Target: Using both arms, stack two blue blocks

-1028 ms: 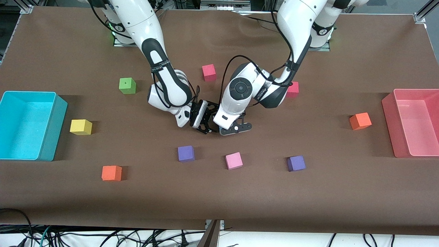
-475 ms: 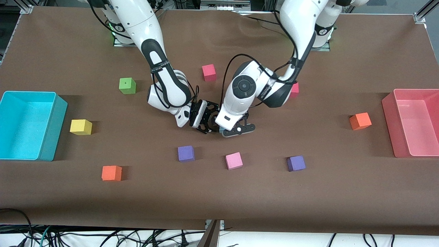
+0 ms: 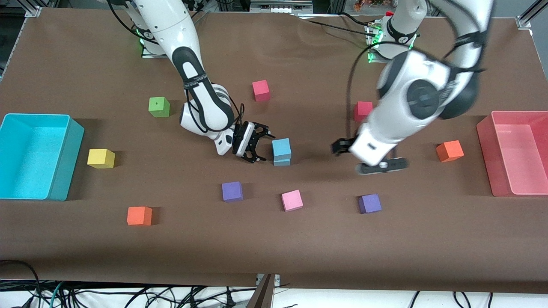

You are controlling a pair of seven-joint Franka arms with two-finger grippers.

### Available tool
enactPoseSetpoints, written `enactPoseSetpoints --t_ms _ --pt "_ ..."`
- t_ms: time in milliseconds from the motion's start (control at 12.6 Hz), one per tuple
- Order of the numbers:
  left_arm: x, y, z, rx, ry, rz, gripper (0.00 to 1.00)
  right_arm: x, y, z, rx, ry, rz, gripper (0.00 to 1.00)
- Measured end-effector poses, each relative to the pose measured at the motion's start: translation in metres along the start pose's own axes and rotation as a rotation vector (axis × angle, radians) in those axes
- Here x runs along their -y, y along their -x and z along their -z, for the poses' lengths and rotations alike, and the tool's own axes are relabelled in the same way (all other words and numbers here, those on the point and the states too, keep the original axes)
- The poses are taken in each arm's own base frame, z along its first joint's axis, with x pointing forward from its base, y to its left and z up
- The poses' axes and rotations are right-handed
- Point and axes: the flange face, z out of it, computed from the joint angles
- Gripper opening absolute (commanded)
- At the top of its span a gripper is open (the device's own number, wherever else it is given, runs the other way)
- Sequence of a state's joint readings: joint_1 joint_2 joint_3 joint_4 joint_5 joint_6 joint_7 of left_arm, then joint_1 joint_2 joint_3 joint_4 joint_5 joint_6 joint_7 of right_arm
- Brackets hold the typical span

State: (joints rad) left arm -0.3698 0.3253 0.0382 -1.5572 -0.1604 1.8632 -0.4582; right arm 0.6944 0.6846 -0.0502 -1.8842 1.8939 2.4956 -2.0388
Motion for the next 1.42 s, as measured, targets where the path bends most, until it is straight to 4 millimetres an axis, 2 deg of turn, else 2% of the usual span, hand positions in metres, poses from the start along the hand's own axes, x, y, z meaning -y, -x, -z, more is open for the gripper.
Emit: enactPoseSetpoints --t_ms 79,237,395,554,712,870,1186,1424 --pt "0.029 0.005 0.019 0.006 0.002 -0.010 1.00 0.000 0.000 0.013 0.000 0.007 -0.008 0.99" --pt "0.072 0.025 0.051 0.009 0.009 -0.016 1.00 0.000 0.002 0.042 0.017 0.007 -0.018 0.99" --pt "0.102 0.051 0.081 0.029 -0.005 -0.040 1.00 0.000 -0.003 0.074 0.055 -0.058 -0.064 0.99" --pt "0.123 0.072 0.112 0.018 -0.055 -0.076 1.00 -0.005 -0.019 0.113 0.108 -0.127 -0.150 0.99" --pt "0.135 0.082 0.130 0.002 -0.084 -0.109 1.00 -0.013 -0.034 0.152 0.168 -0.186 -0.226 0.99" --pt "0.142 0.084 0.133 0.001 -0.100 -0.127 1.00 -0.025 -0.037 0.191 0.271 -0.225 -0.297 0.99" --pt "0.144 0.084 0.132 0.013 -0.104 -0.135 1.00 -0.044 -0.025 0.269 0.561 -0.171 -0.470 0.99" --pt "0.146 0.084 0.130 0.024 -0.107 -0.130 1.00 -0.057 -0.012 0.314 0.751 -0.003 -0.633 0.99"
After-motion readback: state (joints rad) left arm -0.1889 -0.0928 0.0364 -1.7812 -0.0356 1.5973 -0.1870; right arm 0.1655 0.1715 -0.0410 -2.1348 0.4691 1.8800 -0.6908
